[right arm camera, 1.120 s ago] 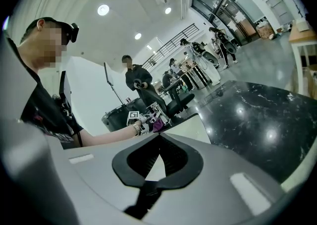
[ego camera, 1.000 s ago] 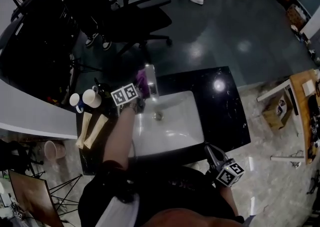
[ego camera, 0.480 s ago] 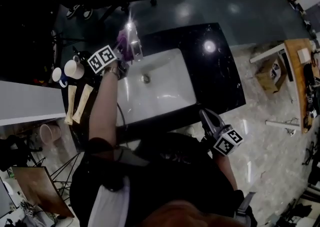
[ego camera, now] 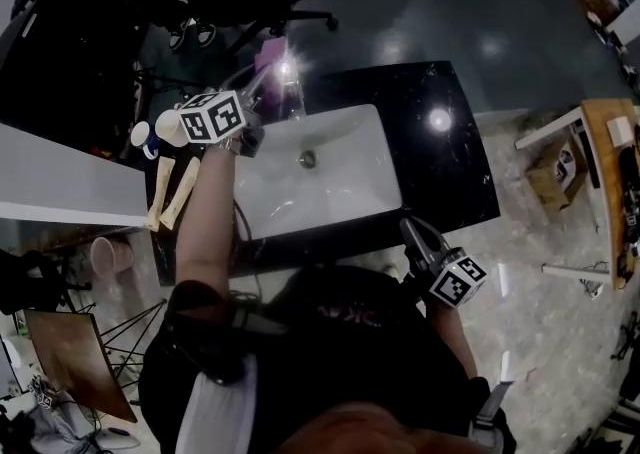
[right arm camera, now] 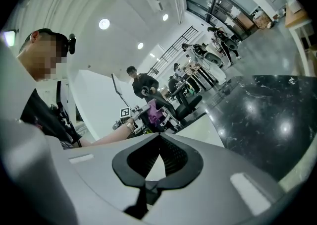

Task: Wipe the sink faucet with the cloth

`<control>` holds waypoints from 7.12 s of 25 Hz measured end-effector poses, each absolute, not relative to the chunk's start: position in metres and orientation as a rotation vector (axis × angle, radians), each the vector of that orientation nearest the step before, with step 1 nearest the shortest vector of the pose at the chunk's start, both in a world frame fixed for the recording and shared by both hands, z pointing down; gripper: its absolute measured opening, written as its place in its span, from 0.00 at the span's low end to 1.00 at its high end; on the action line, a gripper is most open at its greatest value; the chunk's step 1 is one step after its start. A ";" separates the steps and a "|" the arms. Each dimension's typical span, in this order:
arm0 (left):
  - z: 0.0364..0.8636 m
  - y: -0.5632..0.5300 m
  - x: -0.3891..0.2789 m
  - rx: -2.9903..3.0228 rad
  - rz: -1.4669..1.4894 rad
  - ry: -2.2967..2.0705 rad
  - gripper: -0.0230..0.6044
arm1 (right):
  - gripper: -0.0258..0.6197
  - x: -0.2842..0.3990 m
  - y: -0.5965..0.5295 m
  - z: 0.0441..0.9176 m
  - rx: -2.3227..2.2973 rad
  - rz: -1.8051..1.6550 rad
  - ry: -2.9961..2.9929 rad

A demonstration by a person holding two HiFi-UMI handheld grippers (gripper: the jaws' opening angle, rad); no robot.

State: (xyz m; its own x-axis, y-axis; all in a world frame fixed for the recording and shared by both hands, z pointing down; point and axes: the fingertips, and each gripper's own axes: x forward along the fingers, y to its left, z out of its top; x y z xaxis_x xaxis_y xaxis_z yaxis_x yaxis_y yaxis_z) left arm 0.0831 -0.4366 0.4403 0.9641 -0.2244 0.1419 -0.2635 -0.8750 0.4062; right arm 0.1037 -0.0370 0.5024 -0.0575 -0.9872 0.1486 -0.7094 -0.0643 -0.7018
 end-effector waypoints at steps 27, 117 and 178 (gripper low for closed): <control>0.464 -0.407 0.095 2.883 0.582 -0.348 0.18 | 0.06 0.123 -0.012 0.513 -1.798 -0.956 1.679; 0.453 -0.063 0.009 2.061 -0.194 -0.070 0.17 | 0.43 0.045 -0.010 0.474 -1.442 -0.762 2.593; 0.523 -0.005 -0.064 2.253 0.240 0.029 0.04 | 0.06 0.031 0.042 0.500 -1.678 -1.089 2.163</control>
